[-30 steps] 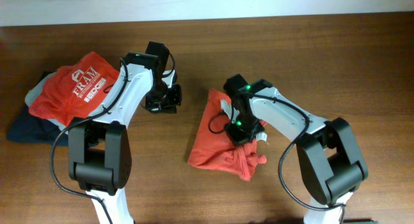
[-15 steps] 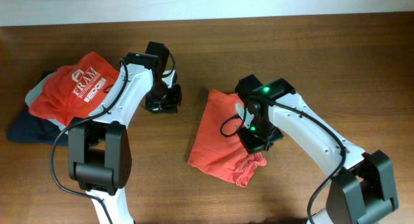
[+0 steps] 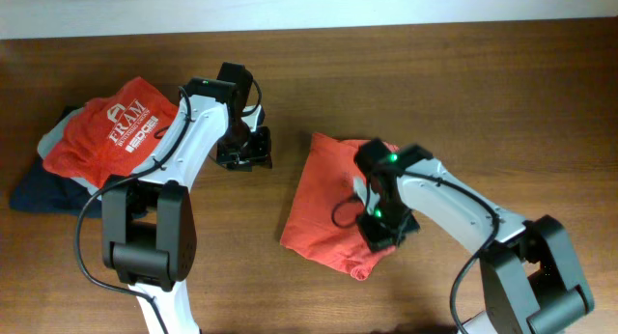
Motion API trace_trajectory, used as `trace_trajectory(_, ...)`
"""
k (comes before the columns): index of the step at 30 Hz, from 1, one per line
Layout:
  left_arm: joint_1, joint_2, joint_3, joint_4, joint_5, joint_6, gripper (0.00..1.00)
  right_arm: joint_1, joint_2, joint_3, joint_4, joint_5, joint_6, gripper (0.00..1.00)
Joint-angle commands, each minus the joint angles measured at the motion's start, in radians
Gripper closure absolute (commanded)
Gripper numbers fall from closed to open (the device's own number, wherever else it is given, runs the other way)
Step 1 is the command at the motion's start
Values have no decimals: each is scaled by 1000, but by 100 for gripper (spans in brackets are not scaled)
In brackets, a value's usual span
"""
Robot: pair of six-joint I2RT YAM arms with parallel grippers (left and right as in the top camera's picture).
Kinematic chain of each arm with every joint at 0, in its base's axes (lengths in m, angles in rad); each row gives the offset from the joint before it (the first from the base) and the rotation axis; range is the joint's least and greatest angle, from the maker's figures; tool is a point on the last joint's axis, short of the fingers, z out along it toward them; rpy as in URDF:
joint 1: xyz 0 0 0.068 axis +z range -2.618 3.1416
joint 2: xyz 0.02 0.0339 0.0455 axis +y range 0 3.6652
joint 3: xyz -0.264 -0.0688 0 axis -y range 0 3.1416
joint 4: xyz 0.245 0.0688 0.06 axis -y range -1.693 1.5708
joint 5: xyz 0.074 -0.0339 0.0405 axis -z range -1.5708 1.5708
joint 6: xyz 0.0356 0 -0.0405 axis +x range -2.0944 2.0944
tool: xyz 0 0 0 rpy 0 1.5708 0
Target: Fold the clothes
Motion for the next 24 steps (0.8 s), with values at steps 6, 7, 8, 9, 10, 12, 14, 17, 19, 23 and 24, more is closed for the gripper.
trace_trajectory(6, 2, 3, 15, 0, 14, 19, 51, 0, -49, 2, -20, -45, 19, 94)
trace_trajectory(7, 2, 3, 15, -1, 23, 20, 50, 0, -72, 23, -19, -38, 19, 94)
trace_trajectory(8, -1, 3, 15, 0, 50, 46, 49, 0, -94, 44, -16, -21, 20, 94)
trace_trajectory(9, -5, 3, 15, 3, 89, 89, 48, 0, -112, 67, -13, 0, 20, 94)
trace_trajectory(10, -10, 3, 15, 5, 136, 140, 47, -1, -132, 97, -8, 31, 27, 94)
trace_trajectory(12, -34, 3, 14, 15, 202, 228, 44, -2, -174, 179, 2, 125, 35, 88)
trace_trajectory(14, -59, 3, 11, 28, 202, 273, 39, -2, -191, 224, 5, 183, 42, 82)
trace_trajectory(17, -107, 3, 6, 37, 202, 348, 35, -2, -198, 282, 0, 287, 105, 78)
trace_trajectory(19, -137, 3, 4, 37, 202, 406, 32, -9, -198, 303, -1, 342, 173, 66)
trace_trajectory(23, -186, 12, -3, 45, 200, 454, 28, -75, -198, 312, 0, 343, 297, 54)
trace_trajectory(24, -195, 18, -6, 49, 192, 452, 28, -103, -198, 312, 1, 328, 299, 50)
